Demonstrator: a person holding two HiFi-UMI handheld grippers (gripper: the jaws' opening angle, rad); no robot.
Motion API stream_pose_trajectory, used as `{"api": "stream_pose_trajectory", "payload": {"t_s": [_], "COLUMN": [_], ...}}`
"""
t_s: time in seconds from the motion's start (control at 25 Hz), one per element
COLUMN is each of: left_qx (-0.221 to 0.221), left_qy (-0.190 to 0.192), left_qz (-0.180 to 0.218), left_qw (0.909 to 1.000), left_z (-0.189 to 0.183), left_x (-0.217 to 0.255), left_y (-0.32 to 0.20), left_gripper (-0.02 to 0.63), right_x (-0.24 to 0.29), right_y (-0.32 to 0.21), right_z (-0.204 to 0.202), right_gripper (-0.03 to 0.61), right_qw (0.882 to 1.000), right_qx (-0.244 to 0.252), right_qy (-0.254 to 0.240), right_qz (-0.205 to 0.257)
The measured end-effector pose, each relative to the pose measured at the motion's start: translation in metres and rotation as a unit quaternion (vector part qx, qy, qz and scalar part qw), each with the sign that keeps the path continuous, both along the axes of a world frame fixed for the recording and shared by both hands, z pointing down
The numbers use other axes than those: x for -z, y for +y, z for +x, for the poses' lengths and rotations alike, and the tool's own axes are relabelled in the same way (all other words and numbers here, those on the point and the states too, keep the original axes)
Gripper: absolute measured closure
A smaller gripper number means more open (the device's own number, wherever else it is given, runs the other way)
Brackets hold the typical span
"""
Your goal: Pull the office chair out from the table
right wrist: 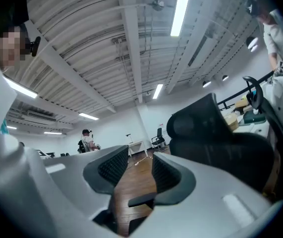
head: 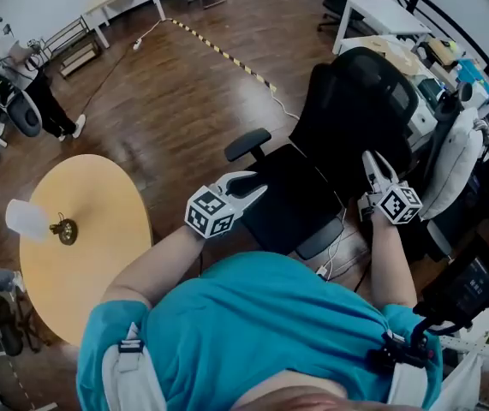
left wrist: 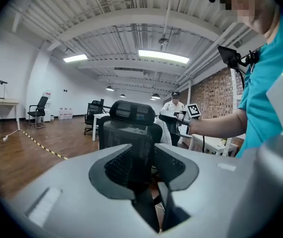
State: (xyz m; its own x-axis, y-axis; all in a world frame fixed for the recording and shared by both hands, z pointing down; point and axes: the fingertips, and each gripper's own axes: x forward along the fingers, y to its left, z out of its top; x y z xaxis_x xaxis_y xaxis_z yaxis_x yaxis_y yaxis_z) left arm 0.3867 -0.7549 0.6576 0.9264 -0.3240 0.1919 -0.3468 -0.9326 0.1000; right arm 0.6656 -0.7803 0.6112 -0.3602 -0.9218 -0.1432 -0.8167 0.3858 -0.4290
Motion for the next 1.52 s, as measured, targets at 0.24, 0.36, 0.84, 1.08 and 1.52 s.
{"api": "stream_pose_trajectory", "payload": {"t_s": [0.24,0.36,0.84,1.08,1.52], "left_qx": [0.029,0.05,0.09,0.093,0.109], "left_qy": [0.048,0.075,0.101,0.105,0.091], "left_qz": [-0.004,-0.013,-0.028,-0.023,-0.02], "left_qw": [0.9984,0.9958,0.9904,0.9898,0.9896], "left_z": [-0.151,-0.218,-0.299,-0.269,-0.29], "left_x": [0.032,0.048,0.056,0.046,0.042], "left_y": [0.046,0.057,0.183,0.254,0.375], "left_gripper": [0.587,0.594,0.594,0.594,0.594], "right_x": [0.012,0.031,0.091,0.059,0.022], "right_y": [0.062,0.08,0.204,0.277,0.374], "right_z": [-0.138,-0.206,-0.314,-0.295,-0.33], "right_gripper": [0.436,0.437,0.531,0.532,0.554], "right_qw": [0.999,0.999,0.991,0.988,0.981], "right_qx": [0.014,0.035,0.133,0.149,0.193], "right_qy": [0.008,0.029,0.025,0.025,0.013], "right_qz": [-0.027,-0.023,0.013,-0.004,-0.012]}}
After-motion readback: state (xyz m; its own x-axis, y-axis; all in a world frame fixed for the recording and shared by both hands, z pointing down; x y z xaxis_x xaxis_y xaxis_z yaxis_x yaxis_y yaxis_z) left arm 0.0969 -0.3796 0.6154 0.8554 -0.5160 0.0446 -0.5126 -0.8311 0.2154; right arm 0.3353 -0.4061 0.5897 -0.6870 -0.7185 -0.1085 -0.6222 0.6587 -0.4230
